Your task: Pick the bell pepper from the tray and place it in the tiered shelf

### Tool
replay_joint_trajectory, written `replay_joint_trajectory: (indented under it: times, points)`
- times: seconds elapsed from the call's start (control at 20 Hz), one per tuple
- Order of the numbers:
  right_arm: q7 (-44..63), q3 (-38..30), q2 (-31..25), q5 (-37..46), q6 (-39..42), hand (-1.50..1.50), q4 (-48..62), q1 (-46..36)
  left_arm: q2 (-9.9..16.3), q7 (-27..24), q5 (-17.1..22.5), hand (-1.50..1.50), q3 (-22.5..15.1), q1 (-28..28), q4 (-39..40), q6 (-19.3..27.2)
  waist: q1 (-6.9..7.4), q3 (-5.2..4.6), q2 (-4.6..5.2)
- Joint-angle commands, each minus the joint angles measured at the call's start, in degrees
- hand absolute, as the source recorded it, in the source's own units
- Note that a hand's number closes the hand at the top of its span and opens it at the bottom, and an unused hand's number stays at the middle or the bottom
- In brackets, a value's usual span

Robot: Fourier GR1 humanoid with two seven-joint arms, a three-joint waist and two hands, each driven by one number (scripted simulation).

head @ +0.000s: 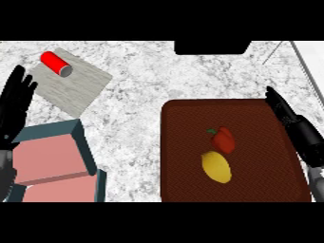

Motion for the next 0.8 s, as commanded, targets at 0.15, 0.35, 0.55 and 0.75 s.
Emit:
replay_joint_trajectory:
  times: [0.15, 0.35, 0.55, 0.75]
  points:
    - [-2.8, 0.5, 0.3, -5.3, 13.5, 1.5, 4.8, -17.1, -1.3, 2.1, -1.1, 0.0, -3.5, -2.9, -0.3, -2.2, 3.38, 0.5, -1.72]
    - [1.0, -2.5, 3.1, -1.8, 8.0, 1.5, 20.7, -28.0, -3.2, 4.0, 0.4, 0.0, -5.7, -5.5, 2.2, -5.3, 3.98, 0.47, -1.12]
    - [-2.3, -3.7, 5.8, -17.1, 26.7, -1.5, 23.6, -25.6, -4.2, 6.1, -0.5, 0.0, -7.1, -4.4, -0.9, -3.6, 3.89, 0.62, -1.41]
    - [-6.0, -5.3, -0.5, -18.6, 41.4, -1.5, 29.4, -32.1, -4.5, 4.6, -0.1, 0.0, -5.5, -4.2, 1.3, -4.8, 2.8, 0.51, -1.69]
